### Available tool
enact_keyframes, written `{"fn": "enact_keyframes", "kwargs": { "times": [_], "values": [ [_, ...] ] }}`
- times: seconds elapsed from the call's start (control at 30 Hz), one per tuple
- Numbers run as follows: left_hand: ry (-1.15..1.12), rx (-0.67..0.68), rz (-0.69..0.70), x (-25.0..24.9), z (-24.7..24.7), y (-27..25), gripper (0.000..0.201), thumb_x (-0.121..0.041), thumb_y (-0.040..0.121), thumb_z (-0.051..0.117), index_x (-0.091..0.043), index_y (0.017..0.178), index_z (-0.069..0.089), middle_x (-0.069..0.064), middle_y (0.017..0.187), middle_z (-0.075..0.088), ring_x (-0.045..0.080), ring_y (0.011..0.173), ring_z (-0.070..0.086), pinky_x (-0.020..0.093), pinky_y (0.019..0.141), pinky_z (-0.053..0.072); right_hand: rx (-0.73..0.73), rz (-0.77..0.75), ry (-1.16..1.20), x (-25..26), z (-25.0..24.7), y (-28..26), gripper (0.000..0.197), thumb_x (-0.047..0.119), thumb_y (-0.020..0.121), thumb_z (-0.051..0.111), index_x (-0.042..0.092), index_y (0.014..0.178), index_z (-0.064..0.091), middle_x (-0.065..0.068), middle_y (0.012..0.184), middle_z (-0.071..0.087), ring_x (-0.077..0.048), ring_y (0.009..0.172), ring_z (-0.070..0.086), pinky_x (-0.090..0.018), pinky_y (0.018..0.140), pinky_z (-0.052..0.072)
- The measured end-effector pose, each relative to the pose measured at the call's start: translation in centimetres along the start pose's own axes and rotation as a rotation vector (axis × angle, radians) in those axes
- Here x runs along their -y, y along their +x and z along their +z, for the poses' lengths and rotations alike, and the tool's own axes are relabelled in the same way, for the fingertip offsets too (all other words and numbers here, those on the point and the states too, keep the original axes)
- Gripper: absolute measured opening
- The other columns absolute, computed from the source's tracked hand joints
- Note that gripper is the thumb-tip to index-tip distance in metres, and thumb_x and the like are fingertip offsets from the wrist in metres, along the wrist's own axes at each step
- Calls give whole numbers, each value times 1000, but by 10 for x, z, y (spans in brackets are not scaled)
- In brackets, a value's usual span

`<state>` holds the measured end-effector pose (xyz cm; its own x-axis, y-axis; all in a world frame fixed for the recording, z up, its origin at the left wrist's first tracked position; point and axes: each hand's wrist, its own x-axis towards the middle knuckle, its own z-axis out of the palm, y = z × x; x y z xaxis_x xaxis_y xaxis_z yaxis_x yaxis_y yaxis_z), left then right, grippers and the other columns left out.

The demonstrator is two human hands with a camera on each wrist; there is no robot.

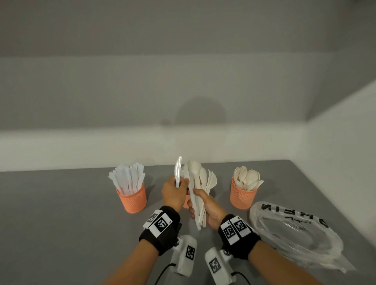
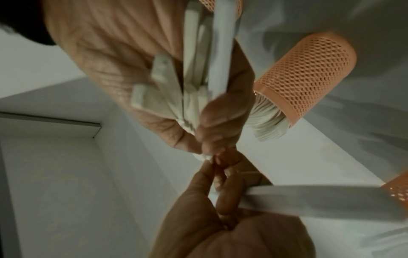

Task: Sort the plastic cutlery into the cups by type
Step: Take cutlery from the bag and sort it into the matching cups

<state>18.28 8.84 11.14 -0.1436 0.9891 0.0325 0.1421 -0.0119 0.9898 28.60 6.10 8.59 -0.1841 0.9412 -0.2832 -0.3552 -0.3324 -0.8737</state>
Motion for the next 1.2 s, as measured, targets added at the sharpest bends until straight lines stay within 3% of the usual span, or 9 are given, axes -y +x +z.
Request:
{"fn": "enact_keyframes", "kwargs": {
  "times": [0.1, 0.33, 0.5, 0.6, 0.7, 0.87, 0.93, 1.03, 1.2],
  "values": [
    [-10, -7, 7, 4, 2, 0, 13, -16, 94, 49, -4, 99, 54, 9, 86, 64, 20, 75, 63, 27, 66, 51, -23, -46, -8, 0, 1, 4, 28, 26, 96, 43, 10, 83, 62, -5, 56, 54, -14, 45, 49, -23, 45, 42],
    [-32, 61, 3, 17, -2, -3, 16, -16, 92, 55, -5, 80, 57, 6, 66, 62, 17, 61, 61, 20, 55, 48, -56, -110, -123, -6, 6, 15, 32, 28, 96, 47, 1, 109, 57, -10, 61, 57, -16, 47, 56, -24, 45, 48],
    [-64, -78, -57, 24, -17, 8, 28, -23, 100, 36, -4, 84, 50, 4, 68, 55, 22, 65, 57, 27, 62, 49, -104, -90, -255, -8, 4, 30, 72, 42, 78, 69, 16, 136, 34, -16, 108, 66, -27, 87, 71, -38, 67, 59],
    [-166, -118, -136, 25, -36, 22, 22, -15, 99, 34, -5, 81, 43, 3, 57, 44, 17, 53, 43, 22, 50, 42, -108, -81, -220, -8, 8, 34, 43, 22, 90, 58, 11, 126, 37, -15, 76, 64, -20, 57, 66, -32, 54, 57],
    [-182, -108, -148, 28, -58, 35, 28, -14, 98, 38, -13, 70, 38, 2, 49, 39, 18, 48, 37, 26, 48, 36, -56, -46, -194, -7, 14, 34, 10, 12, 95, 45, 12, 104, 50, -5, 59, 44, -9, 36, 43, -22, 39, 43],
    [-203, -247, -132, 10, -99, 64, 41, -26, 90, 55, -15, 56, 37, 0, 42, 36, 12, 39, 36, 20, 43, 35, -66, -2, -136, -3, 16, 43, 12, 19, 95, 44, 24, 93, 55, 4, 45, 34, -5, 32, 29, -16, 33, 26],
    [-273, -333, -116, -1, -115, 82, 46, -33, 91, 53, -15, 52, 35, -7, 32, 36, 7, 31, 36, 22, 47, 36, -64, 11, -115, -2, 15, 48, 8, 27, 95, 48, 25, 92, 55, 6, 41, 35, -5, 31, 30, -16, 33, 27],
    [-269, -389, -30, -10, -128, 108, 49, -40, 93, 48, -16, 53, 32, 0, 46, 32, 11, 39, 32, 24, 51, 32, -76, 21, -109, -1, 14, 54, 12, 30, 94, 51, 19, 94, 55, 5, 41, 38, -7, 33, 36, -19, 35, 33],
    [-69, -299, 69, 10, -127, 125, 49, -41, 93, 48, -11, 55, 41, 5, 52, 41, 15, 48, 40, 22, 53, 38, -85, 1, -180, 4, 14, 56, 14, 27, 93, 52, 13, 96, 53, 1, 53, 54, -8, 38, 45, -19, 37, 39]
  ]
}}
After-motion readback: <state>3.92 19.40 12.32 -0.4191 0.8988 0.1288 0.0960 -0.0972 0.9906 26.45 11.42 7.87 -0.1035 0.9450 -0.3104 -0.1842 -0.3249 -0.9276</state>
